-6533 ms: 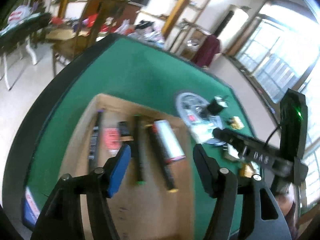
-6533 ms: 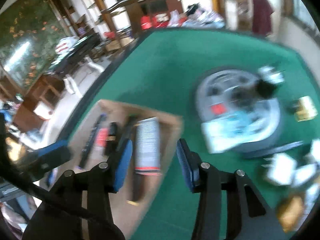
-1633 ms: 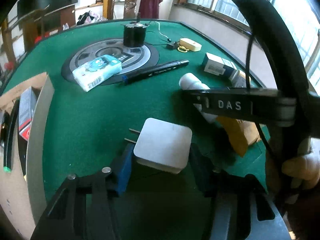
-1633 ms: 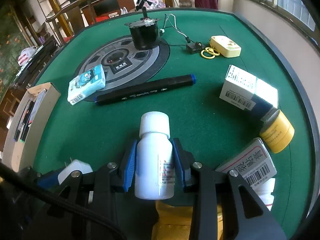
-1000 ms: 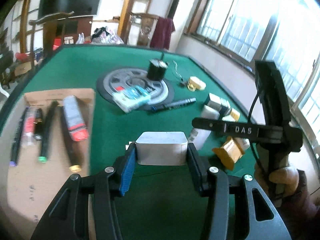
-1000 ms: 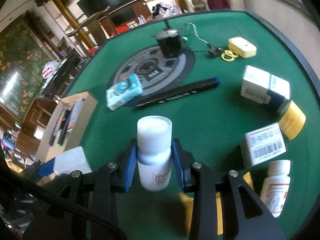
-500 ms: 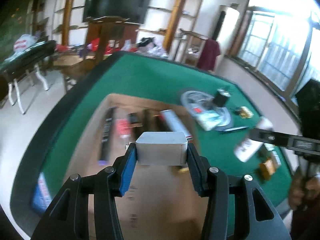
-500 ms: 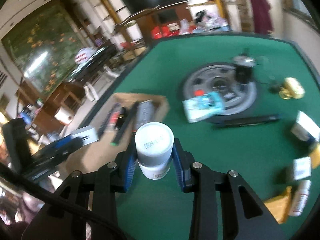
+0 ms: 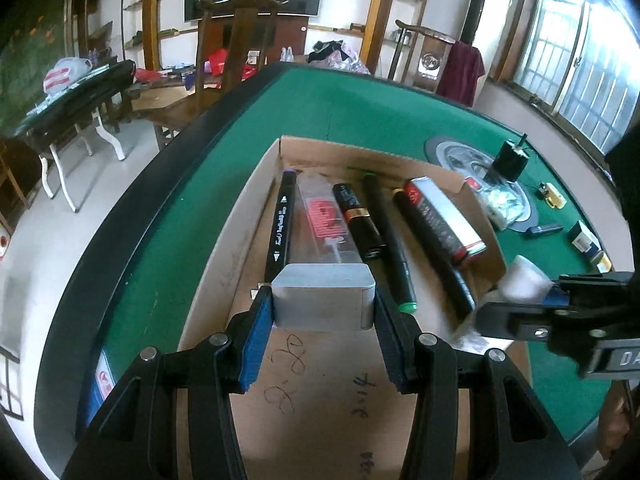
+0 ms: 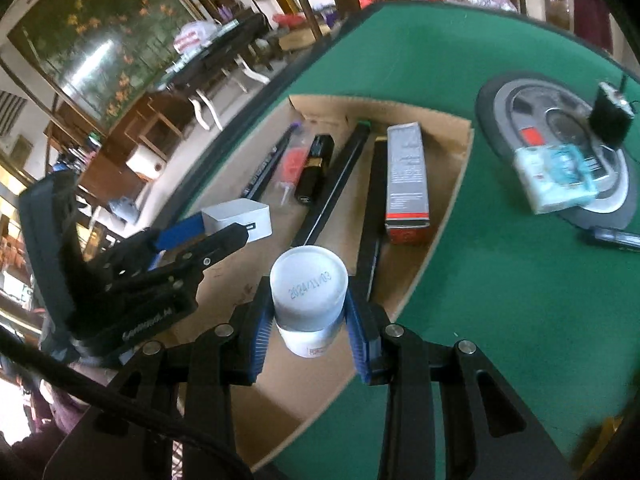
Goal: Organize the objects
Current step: 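Lower the charger into the box and open left while right drops the bottle in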
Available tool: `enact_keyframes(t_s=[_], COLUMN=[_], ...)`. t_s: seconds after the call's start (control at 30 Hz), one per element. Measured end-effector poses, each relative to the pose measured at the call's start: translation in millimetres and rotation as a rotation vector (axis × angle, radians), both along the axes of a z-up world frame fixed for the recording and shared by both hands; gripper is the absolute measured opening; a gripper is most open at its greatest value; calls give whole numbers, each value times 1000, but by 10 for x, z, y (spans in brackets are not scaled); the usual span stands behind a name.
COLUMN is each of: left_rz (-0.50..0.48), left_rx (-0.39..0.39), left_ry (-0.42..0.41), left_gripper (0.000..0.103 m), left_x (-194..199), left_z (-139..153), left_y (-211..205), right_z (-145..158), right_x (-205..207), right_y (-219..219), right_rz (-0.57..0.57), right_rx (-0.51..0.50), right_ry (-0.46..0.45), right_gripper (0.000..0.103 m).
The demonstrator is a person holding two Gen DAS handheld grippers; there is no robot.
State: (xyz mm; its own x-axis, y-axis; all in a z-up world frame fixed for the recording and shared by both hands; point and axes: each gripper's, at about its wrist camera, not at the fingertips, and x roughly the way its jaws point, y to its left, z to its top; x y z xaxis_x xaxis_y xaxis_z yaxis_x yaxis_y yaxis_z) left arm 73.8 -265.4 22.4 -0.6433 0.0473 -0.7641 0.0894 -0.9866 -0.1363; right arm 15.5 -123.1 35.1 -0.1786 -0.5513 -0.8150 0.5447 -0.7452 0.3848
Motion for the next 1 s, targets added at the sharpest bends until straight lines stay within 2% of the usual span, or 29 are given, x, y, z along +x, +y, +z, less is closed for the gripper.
enact_keyframes(t_s=[0.33,0.47,0.63,0.73,0.83,0.97,1.0], left_rz=[20,13,8,18,46,79,81], left_rx=[39,69,132,147,169,185,185], left_ry=[-28,-8,23,58,83,113,121], left_gripper=[46,53,53,60,60,60,61], left_x=[-28,31,121,210,303,427,451], left_z=[-46,-13,109,195,222,220,230], left_y=[-112,-156,-228,-250,-289,-340,-342], right_z=[-138,-193,-158,-115,-20,207,281], right_x=[-294,-326,-331,-345,-339,-251,-220], right_y=[-376,-448,-463,-391,-290,-39,74], right_rz=[-36,-55,-91,-107,-126,-158,-171], right_rx=[85,128,183,151,94,38,35], right_ry=[2,20,70,56,53,112,142], right_gripper=[32,32,32,37,45,49,54])
